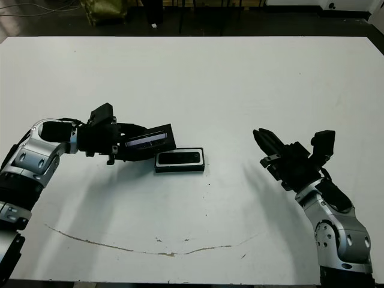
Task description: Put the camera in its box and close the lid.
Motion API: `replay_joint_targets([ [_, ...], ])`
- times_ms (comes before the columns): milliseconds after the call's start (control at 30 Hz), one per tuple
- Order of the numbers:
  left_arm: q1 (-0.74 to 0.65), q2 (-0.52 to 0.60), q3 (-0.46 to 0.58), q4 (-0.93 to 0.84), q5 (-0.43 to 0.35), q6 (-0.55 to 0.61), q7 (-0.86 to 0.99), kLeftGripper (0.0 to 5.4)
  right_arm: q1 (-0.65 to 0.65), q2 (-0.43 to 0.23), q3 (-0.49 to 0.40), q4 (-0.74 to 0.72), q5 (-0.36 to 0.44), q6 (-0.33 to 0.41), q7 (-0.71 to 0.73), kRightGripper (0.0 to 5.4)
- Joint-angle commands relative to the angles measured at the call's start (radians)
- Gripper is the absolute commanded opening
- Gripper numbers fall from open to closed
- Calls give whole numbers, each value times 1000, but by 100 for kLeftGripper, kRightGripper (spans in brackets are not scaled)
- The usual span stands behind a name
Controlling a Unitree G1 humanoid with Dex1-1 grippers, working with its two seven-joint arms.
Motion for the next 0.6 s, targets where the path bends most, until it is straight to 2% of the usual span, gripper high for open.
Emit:
replay_joint_targets([
  [33, -18, 7, 6, 27, -5, 16, -41, 237, 13, -1, 4, 2, -17, 6, -14, 0],
  [333, -43, -17, 11, 70, -18, 29, -109, 237, 0, 0, -2, 53, -7, -30, 41, 0],
  [600, -35, -45, 1, 97, 11, -38, -103, 237, 14, -5, -1, -8, -13, 34, -25, 0],
])
